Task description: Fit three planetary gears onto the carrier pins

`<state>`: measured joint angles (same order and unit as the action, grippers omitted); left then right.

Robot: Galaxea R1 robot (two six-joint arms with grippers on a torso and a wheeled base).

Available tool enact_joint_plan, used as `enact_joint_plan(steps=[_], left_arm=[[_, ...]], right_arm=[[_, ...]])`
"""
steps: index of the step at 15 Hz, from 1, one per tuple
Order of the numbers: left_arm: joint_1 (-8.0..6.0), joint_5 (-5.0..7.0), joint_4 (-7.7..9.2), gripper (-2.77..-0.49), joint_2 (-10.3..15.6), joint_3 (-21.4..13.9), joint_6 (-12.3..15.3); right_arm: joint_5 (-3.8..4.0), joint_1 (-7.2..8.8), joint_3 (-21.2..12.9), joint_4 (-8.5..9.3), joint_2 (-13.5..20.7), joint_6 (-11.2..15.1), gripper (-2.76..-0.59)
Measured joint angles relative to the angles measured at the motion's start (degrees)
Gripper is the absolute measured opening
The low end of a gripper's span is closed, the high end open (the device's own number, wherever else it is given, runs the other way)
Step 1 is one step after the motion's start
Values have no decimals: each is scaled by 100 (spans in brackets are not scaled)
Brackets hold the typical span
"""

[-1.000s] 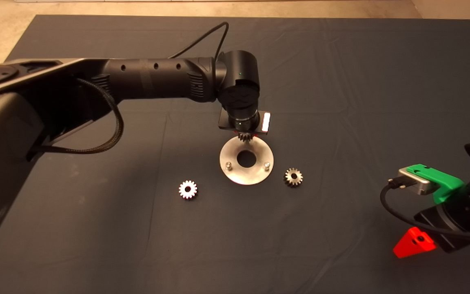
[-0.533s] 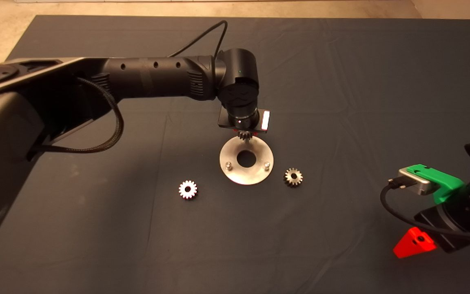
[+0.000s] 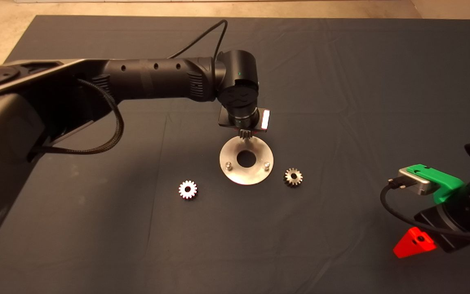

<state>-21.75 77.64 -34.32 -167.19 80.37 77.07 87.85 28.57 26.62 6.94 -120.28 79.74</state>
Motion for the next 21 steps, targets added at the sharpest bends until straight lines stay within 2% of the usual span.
enact_joint_plan(steps=[3, 5, 9, 21], left_arm=[[15, -78, -30, -237, 96, -66, 1], [15, -184, -22, -237, 216, -110, 0], [11, -164, -33, -237, 289, -99, -146], [7, -77, -46, -238, 291, -163, -141]], right_arm=[[-1, 2, 0, 0, 0, 0, -63], [4, 2, 0, 0, 0, 0, -63], [-1, 2, 0, 0, -3, 0, -63], [-1, 1, 0, -1, -3, 2, -63]])
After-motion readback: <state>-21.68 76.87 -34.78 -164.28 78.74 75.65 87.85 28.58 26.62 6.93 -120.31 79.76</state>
